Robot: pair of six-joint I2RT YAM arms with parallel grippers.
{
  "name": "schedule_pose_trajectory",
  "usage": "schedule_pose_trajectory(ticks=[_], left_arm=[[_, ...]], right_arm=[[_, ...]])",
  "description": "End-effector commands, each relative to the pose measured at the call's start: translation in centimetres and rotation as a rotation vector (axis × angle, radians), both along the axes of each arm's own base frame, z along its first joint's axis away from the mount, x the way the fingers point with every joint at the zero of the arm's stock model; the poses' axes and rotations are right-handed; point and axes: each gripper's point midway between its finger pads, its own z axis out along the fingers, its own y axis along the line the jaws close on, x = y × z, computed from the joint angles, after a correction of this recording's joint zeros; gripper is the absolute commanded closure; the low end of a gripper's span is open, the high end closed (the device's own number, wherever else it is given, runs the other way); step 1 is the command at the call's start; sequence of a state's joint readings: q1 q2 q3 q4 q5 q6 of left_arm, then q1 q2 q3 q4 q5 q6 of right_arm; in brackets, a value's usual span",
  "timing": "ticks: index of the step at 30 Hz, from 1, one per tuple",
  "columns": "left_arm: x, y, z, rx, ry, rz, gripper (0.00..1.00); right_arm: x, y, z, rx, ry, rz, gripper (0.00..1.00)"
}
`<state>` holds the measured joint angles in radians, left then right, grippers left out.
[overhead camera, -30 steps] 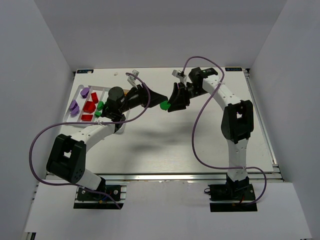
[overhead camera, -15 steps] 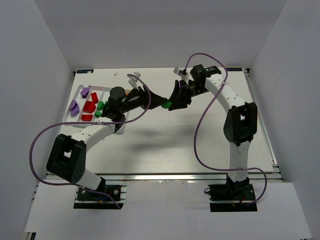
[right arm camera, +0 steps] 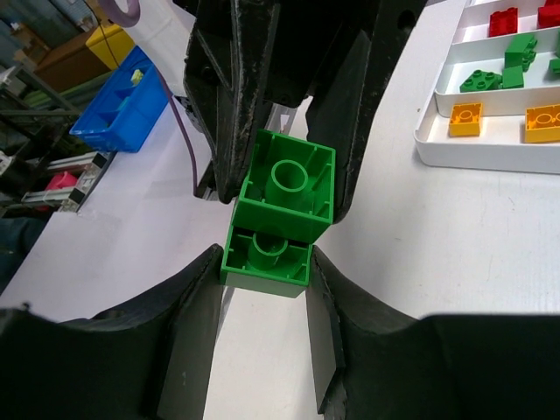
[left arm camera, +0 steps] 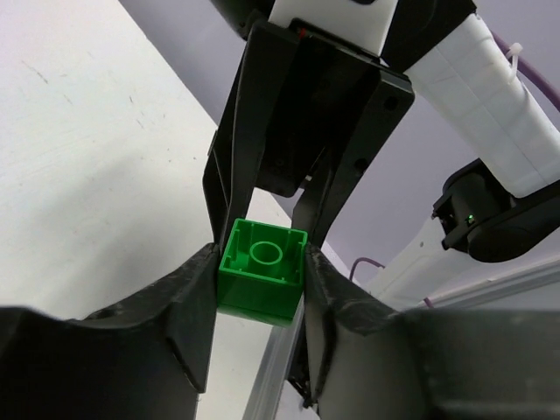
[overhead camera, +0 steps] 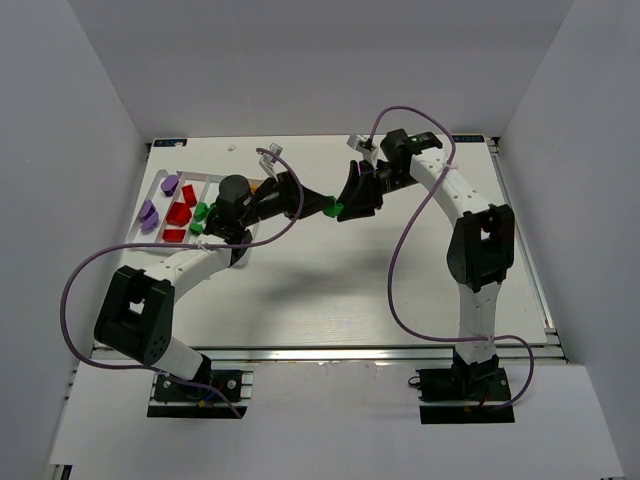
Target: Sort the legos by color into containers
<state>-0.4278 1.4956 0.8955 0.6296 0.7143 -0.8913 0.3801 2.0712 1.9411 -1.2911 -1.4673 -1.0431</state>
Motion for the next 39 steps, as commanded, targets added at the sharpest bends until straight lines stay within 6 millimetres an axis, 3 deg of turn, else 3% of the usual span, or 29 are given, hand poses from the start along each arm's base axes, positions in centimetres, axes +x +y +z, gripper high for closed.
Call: schedule_pose_trajectory(ticks=[1,3,10,19,22,25,26,28,29,31,33,34,37,38,39], left_arm=[[-0.9,-0.4,0.4,-0.019,-0.017,-0.049,0.56],[-0.9,-0.4,0.4,-0.004,-0.025,-0.059,0.65],[0.4,0.9,1.6,0.005,-0.041,-0.021,0.73],[4.4,7.3,4.0,-0.001,-0.082,0.159,0.75],[6.0,9.7,3.8,0.039,-0.08,0.255,0.75],[8.0,12.6,1.6,0.143,-0.022,0.393,0.75],[8.1,13.5,-0.7,0.206,0.066,0.43,0.75],[9.5,16.7,-3.1,0.3,0.137,0.586,0.75],[9.0,18.1,-5.4,0.365,0.212,0.627,0.75],[9.4,21.7,-7.5,0.445,0.282,0.771,0.75],[9.0,23.8,-9.6,0.504,0.355,0.837,0.76],[9.2,25.4,-10.0,0.528,0.373,0.9,0.76],[9.7,27.0,-10.7,0.59,0.392,0.962,0.76],[10.1,28.6,-10.8,0.6,0.404,1.001,0.76],[10.3,29.0,-11.8,0.627,0.432,1.004,0.76]], right_arm=[[-0.4,0.5,3.4,0.153,0.046,0.018,1.0],[-0.4,0.5,3.3,0.153,0.051,0.018,1.0],[-0.6,0.4,2.8,0.139,0.065,0.017,1.0],[-1.1,0.9,2.3,0.116,0.041,0.032,1.0],[-1.2,1.1,2.0,0.104,0.034,0.038,1.0],[-1.2,1.3,1.5,0.08,0.028,0.041,1.0],[-1.2,1.3,1.2,0.07,0.022,0.043,1.0],[-1.2,1.4,0.4,0.028,0.003,0.044,1.0],[-1.2,1.4,0.1,0.014,-0.008,0.046,1.0],[-0.9,1.4,-0.8,-0.024,-0.046,0.046,1.0],[-0.5,1.4,-1.3,-0.055,-0.059,0.04,1.0],[-0.2,1.3,-2.0,-0.088,-0.074,0.033,1.0],[1.3,1.5,-3.3,-0.166,-0.094,-0.007,1.0],[1.6,1.6,-3.5,-0.181,-0.102,-0.013,1.0],[2.0,1.7,-3.7,-0.188,-0.119,-0.022,1.0]])
